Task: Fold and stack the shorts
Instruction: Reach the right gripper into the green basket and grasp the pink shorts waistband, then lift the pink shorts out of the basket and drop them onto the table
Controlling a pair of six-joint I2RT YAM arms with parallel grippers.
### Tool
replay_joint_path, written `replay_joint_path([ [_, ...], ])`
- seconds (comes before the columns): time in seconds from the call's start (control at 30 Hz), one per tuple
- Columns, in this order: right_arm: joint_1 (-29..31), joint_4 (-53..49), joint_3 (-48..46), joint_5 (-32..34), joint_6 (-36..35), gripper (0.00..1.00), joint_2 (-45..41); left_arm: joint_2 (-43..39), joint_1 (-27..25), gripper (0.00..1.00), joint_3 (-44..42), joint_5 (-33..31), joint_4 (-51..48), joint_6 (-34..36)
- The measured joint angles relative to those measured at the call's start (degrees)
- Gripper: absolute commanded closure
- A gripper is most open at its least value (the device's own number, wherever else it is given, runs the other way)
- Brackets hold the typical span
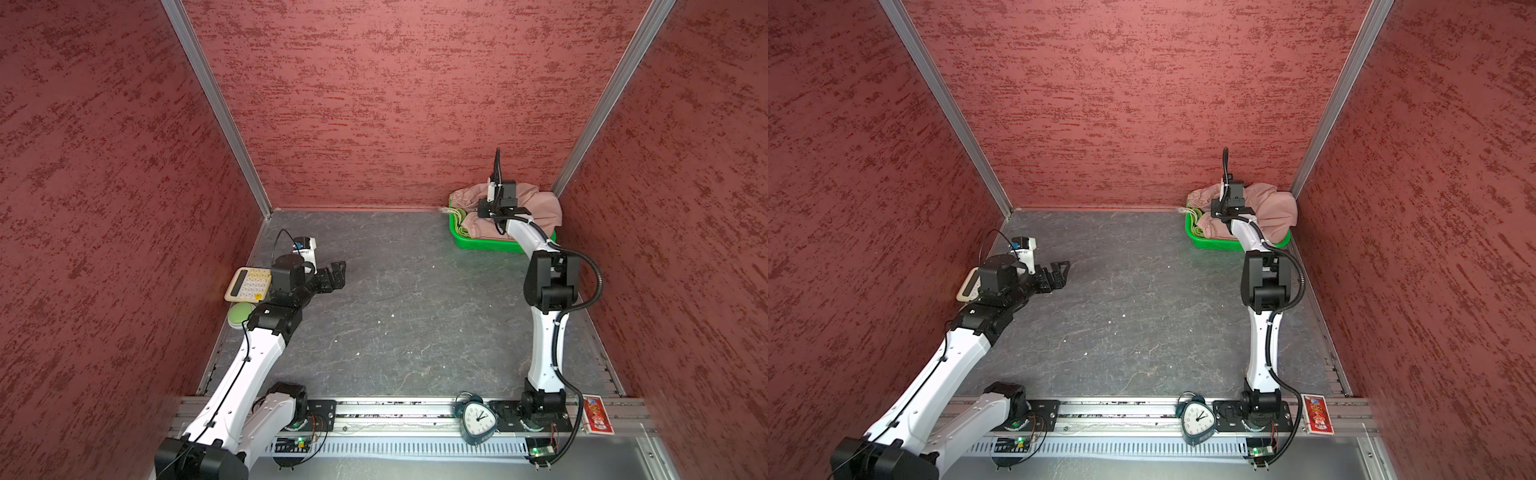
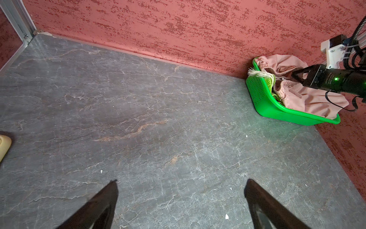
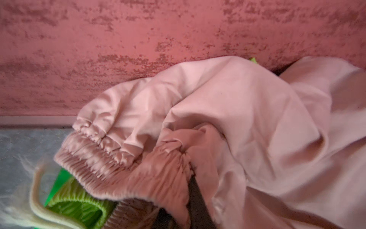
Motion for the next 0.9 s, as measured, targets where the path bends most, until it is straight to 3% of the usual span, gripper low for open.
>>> replay_joint_path([
  [0.2,-0.1,-2.2,0.5,-1.4,0.5,1.0,-3.1,-0.4,-0.2,0.01,0.0,1.3,0.0,-0.4],
  [0.47,2.6,-3.3,4.2,-5.3,2.3,1.0,-15.6,0.0,-1.5,0.01,0.2,2.6,-0.8,-1.2],
  [0.9,19.3,-13.7,28.7,-5.0,-3.6,1.0,-23.5,-0.4,-3.4,0.01,2.1,4.9,-1.2,-3.1],
])
